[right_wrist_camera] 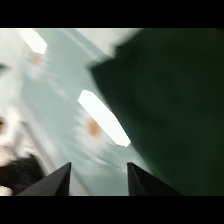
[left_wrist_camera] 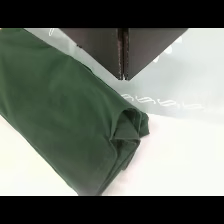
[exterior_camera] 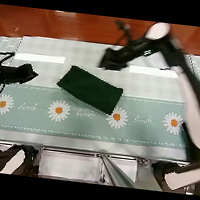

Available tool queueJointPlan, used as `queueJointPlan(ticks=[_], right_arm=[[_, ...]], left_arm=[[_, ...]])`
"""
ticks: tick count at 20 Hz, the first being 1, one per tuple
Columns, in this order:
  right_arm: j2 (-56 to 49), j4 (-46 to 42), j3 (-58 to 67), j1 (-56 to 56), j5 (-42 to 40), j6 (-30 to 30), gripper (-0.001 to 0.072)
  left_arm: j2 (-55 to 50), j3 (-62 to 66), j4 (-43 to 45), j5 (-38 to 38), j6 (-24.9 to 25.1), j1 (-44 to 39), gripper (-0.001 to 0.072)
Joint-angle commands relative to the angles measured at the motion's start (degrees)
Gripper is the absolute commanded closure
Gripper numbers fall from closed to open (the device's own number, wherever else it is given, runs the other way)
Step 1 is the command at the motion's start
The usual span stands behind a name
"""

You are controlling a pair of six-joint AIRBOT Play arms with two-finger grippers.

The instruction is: Fold the shirts.

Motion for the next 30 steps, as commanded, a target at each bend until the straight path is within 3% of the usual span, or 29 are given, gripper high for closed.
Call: queueJointPlan(ticks=[1,3,5,6,9,12,14,21,22,23,26,30], right_arm=[[19.02,-40.17,-10.84,-6.84,8.57,9.62,0.0300],[32.17,-44.48,-29.31,-10.67,-3.13,18.12,0.0299],[41.51,-34.40,-49.22,-14.40,-17.81,21.86,0.0290],[43.45,-25.90,-57.86,-15.72,-25.11,20.98,0.0290],[39.47,-0.11,-72.41,-15.43,-38.69,10.62,0.0291],[27.80,21.75,-72.30,-12.37,-39.74,-5.90,0.0291],[19.45,30.95,-68.59,-9.66,-37.86,-13.00,0.0291],[1.88,31.74,-50.07,-2.80,-30.25,-13.70,0.0321],[1.16,31.69,-48.04,-2.25,-29.18,-13.75,0.0463],[1.03,31.58,-45.99,-1.77,-27.47,-15.30,0.0693],[2.67,27.65,-36.26,-0.92,-23.28,-14.45,0.0693],[4.28,2.69,-9.90,-1.27,-16.28,1.38,0.0693]], left_arm=[[0.07,-0.20,-0.17,0.87,0.02,0.04,0.0689],[0.07,-0.22,-0.17,0.87,0.02,-0.02,0.0688],[0.07,-0.26,-0.17,0.87,0.02,-0.02,0.0688],[0.04,-0.31,-0.17,0.81,0.02,-0.02,0.0688],[0.04,-0.33,-0.17,0.83,-0.02,-0.02,0.0689],[0.04,-0.33,-0.17,0.83,-0.02,-0.02,0.0688],[0.04,-0.33,-0.20,0.79,-0.24,-0.02,0.0688],[0.04,-0.33,-0.17,-0.92,-0.24,-0.02,0.0688],[0.04,-0.33,-0.20,-1.01,-0.22,-0.02,0.0688],[0.04,-0.33,-0.20,-1.11,-0.24,-0.02,0.0688],[0.04,-0.33,-0.17,-1.16,-0.22,-0.02,0.0688],[0.04,-0.33,-0.17,-1.14,-0.22,-0.02,0.0688]])
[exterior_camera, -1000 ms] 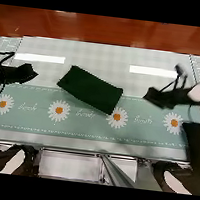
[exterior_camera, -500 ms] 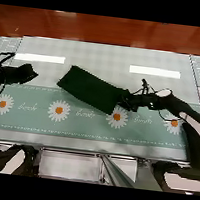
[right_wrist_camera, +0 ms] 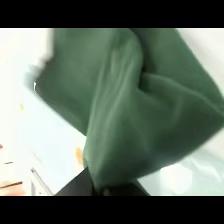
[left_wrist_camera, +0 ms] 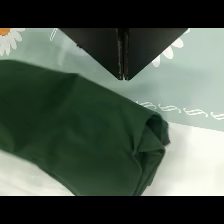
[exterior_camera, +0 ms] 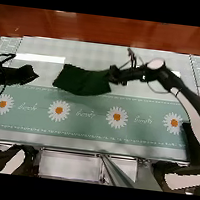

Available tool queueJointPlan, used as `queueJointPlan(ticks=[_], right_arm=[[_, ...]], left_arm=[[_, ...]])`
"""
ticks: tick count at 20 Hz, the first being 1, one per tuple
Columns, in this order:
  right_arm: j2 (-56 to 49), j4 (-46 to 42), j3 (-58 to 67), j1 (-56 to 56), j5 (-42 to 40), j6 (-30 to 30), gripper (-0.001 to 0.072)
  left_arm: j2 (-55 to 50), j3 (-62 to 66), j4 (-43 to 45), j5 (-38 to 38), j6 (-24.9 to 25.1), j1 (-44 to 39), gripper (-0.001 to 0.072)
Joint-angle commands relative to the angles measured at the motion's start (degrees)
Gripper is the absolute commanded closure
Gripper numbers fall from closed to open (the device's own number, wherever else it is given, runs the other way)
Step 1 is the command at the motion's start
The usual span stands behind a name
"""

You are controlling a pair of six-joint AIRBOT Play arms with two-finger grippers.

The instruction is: Fold the shirts.

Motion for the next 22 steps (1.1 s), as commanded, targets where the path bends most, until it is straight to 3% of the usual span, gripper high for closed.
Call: queueJointPlan(ticks=[1,5,10,18,22], right_arm=[[0.39,-21.00,23.17,-0.39,9.84,12.57,0.0693],[1.40,-29.79,41.46,-6.43,24.41,17.81,0.0693],[10.86,-30.64,41.57,-24.02,34.80,18.21,0.0694],[23.26,-30.99,31.36,-58.77,47.08,15.54,0.0694],[29.16,-34.47,18.73,-71.76,47.10,16.37,0.0694]], left_arm=[[0.02,0.00,0.02,-0.04,0.00,0.00,0.0688],[0.02,0.00,0.02,-0.02,0.00,0.02,0.0688],[0.02,0.02,0.02,-0.07,0.00,0.00,0.0688],[0.02,0.02,0.02,-0.07,0.00,0.02,0.0688],[0.02,0.02,0.02,-0.07,0.02,0.00,0.0688]])
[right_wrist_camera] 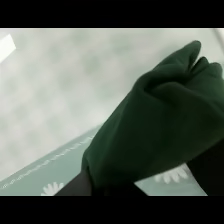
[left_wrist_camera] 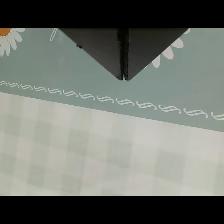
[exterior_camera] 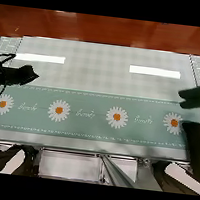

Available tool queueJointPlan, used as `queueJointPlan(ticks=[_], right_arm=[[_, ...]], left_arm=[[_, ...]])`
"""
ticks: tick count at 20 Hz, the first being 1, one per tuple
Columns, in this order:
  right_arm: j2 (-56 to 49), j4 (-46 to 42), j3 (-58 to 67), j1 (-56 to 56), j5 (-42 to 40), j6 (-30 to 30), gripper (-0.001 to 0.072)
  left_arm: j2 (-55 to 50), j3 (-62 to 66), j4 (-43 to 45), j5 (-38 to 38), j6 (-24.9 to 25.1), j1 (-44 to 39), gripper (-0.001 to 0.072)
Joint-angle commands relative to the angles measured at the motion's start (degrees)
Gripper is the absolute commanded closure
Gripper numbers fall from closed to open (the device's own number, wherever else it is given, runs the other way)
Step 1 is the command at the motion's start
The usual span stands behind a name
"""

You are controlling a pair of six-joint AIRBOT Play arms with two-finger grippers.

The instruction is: Fold the shirts.

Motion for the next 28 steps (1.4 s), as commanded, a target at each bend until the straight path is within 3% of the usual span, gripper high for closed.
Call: queueJointPlan(ticks=[1,6,9,10,11,13,16,17,19,20,22,24,28], right_arm=[[5.79,-5.68,-11.78,-11.78,2.01,0.04,0.0694],[14.64,-23.23,-31.74,-21.68,2.10,-2.56,0.0693],[19.23,-38.53,-40.17,-22.49,2.14,-4.02,0.0690],[19.87,-41.88,-41.86,-22.49,2.14,-2.54,0.0577],[19.89,-43.28,-42.91,-22.51,2.19,-1.31,0.0307],[19.67,-42.77,-43.12,-22.32,2.14,-1.53,0.0294],[19.67,-40.83,-41.75,-22.32,1.90,-0.28,0.0299],[19.67,-35.76,-40.44,-22.32,0.15,1.18,0.0324],[19.50,-13.97,-37.77,-21.79,-8.00,2.62,0.0521],[19.50,-1.53,-37.24,-19.52,-15.54,2.69,0.0544],[19.47,14.01,-37.09,-7.74,-30.05,-2.40,0.0679],[18.36,13.64,-37.09,11.76,-40.39,-5.07,0.0693],[10.95,-4.28,-37.03,41.77,-47.30,-2.69,0.0693]], left_arm=[[0.02,0.02,0.02,0.02,0.04,0.02,0.0688],[0.02,0.02,0.02,0.02,0.04,0.02,0.0688],[0.02,0.02,0.02,0.02,0.04,0.02,0.0688],[0.02,0.02,0.02,0.02,0.04,0.00,0.0688],[0.02,0.02,0.02,0.02,0.04,0.02,0.0688],[0.02,0.02,0.02,0.02,0.04,0.02,0.0688],[0.02,0.02,0.02,0.02,0.04,0.02,0.0688],[0.02,0.02,0.02,0.02,0.04,0.02,0.0688],[0.02,0.02,0.02,0.04,0.04,0.02,0.0688],[0.02,0.02,0.02,0.02,0.04,0.02,0.0688],[0.02,0.02,0.02,0.02,0.04,0.02,0.0688],[0.02,0.02,0.02,0.02,0.04,0.02,0.0688],[0.02,0.02,0.02,0.02,0.04,0.02,0.0688]])
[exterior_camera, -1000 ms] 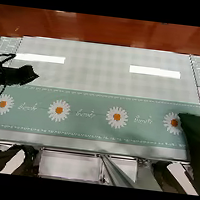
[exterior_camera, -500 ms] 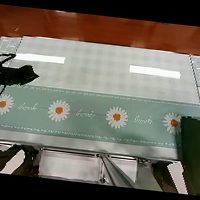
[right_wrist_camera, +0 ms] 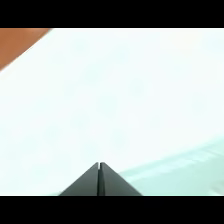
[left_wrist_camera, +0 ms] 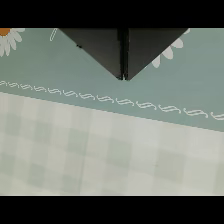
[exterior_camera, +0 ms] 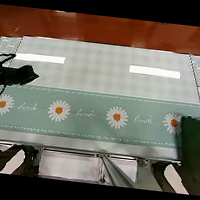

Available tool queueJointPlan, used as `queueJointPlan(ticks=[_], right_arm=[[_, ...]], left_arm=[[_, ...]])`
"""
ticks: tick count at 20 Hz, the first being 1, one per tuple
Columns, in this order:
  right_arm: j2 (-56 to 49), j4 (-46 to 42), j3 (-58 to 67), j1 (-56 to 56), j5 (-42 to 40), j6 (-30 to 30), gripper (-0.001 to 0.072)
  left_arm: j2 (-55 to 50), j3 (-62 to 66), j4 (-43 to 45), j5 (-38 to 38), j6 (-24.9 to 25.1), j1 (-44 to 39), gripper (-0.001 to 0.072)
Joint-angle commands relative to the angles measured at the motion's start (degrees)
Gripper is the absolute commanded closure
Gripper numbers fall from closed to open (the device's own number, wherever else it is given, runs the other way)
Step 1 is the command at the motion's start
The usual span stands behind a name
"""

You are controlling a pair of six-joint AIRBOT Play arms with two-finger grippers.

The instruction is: Fold the shirts.

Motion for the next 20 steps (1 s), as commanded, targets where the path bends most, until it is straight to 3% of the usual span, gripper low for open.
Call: queueJointPlan(ticks=[1,6,9,10,13,14,17,20], right_arm=[[-6.38,-8.13,0.20,22.93,-9.77,0.37,0.0693],[-16.70,-10.40,0.20,32.87,-8.98,-0.63,0.0693],[-21.99,-13.09,0.20,36.52,-6.34,-1.62,0.0693],[-23.85,-14.69,0.20,37.68,-5.68,-1.42,0.0693],[-27.32,-18.71,0.20,38.42,-4.35,2.82,0.0693],[-27.63,-21.55,0.20,38.42,-3.52,4.90,0.0692],[-27.36,-25.22,0.20,38.42,0.24,6.25,0.0692],[-27.30,-25.90,0.20,38.42,0.85,6.38,0.0692]], left_arm=[[0.02,0.02,0.02,0.00,0.00,0.02,0.0688],[0.02,0.02,0.02,0.09,0.00,0.02,0.0688],[-1.31,0.15,-6.84,9.81,0.90,-0.42,0.0688],[-3.04,1.07,-9.09,9.68,5.07,-1.99,0.0688],[-12.83,5.31,-6.19,8.46,5.99,-13.35,0.0688],[-16.61,7.43,-2.93,8.61,5.46,-17.55,0.0688],[-25.03,14.27,9.42,6.64,-3.91,-24.37,0.0688],[-26.80,16.39,11.89,3.30,-5.01,-24.92,0.0688]])
